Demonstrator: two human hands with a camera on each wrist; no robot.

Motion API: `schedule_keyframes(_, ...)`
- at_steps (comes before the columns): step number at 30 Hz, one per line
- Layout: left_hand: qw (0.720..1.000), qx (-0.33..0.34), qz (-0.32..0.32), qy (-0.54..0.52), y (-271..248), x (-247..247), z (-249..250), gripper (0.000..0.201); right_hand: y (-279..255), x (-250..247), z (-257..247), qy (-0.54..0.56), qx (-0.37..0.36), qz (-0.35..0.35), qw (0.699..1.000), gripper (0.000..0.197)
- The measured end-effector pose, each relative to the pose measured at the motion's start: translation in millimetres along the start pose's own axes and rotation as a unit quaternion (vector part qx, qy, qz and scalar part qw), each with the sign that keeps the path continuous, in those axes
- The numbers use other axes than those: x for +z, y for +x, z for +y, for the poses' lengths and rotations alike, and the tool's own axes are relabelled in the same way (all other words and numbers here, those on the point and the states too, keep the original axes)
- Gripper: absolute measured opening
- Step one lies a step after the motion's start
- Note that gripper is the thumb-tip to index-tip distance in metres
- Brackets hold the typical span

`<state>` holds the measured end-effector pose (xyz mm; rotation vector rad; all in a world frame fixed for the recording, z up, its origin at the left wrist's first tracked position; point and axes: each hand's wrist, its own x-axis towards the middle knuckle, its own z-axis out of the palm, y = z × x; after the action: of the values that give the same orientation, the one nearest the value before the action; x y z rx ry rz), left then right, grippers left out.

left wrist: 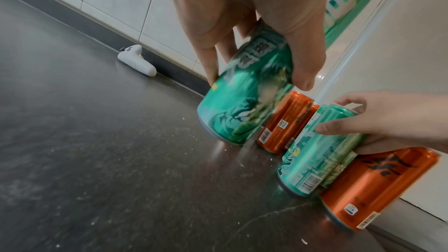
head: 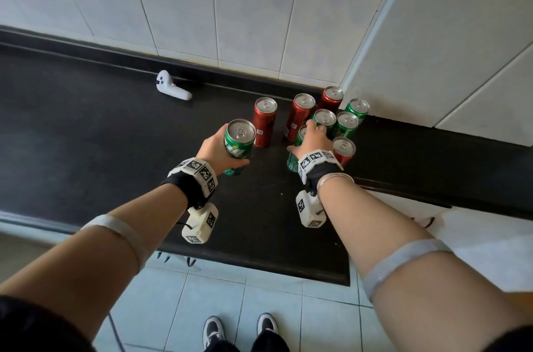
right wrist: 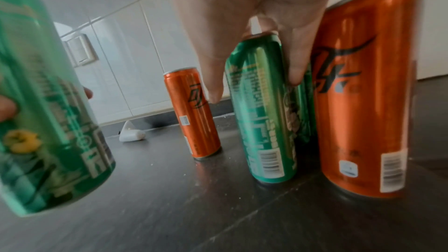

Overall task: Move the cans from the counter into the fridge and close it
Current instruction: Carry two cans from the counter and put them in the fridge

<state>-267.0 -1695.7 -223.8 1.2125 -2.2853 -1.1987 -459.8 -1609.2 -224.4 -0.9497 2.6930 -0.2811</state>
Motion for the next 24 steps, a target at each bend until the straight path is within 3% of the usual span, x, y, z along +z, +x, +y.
schedule_keyframes(4, 1.000, -0.006, 0.000, -0.002, 1, 0, -6, 0.081, -1, 6, -1, 0.001, -0.033, 0.006, 0.999, 0.060)
schedule_keyframes(17, 1.000, 0.010, 0.004, -0.008, -7, -17, -2, 0.078, -21, -11, -25, 0.023, -0.067, 0.044, 0.996, 0.065)
schedule_keyframes(24, 0.998, 0.051, -0.020, 0.001, -16, -21, 17, 0.077, -49, -33, -21, 0.029, -0.085, 0.083, 0.992, 0.065)
